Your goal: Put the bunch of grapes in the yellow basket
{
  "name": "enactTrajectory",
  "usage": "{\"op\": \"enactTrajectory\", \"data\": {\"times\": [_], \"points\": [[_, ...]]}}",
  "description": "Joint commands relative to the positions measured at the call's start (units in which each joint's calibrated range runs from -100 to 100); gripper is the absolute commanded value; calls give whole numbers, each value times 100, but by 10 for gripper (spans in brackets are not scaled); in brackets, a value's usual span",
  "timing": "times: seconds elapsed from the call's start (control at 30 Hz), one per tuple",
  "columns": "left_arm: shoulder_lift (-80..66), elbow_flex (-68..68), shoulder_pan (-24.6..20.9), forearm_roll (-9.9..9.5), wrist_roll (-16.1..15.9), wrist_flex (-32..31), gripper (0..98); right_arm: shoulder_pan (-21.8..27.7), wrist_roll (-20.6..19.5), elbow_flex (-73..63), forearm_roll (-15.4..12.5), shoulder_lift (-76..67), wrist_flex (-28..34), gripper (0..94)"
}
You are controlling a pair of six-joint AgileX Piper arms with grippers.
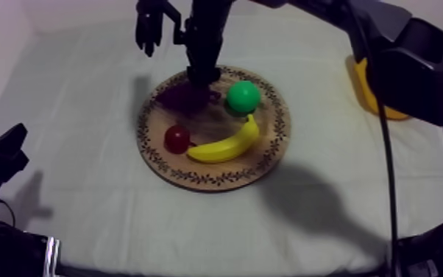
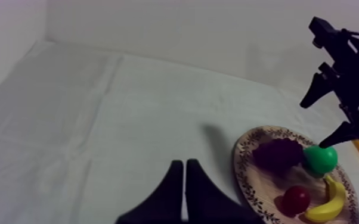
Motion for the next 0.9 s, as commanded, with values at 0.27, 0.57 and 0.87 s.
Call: {"op": "enactTrajectory", "data": {"times": [0.27,0.57,0.87], "points": [[0,-3,-3,2,1,2,1,54,184,-412,-210,678,41,640],[0,-3,-3,2,1,2,1,115,355,-719,-439,1224,55,613],[0,-3,-3,2,1,2,1,157,401,-661,-717,1420,-240,426]]}}
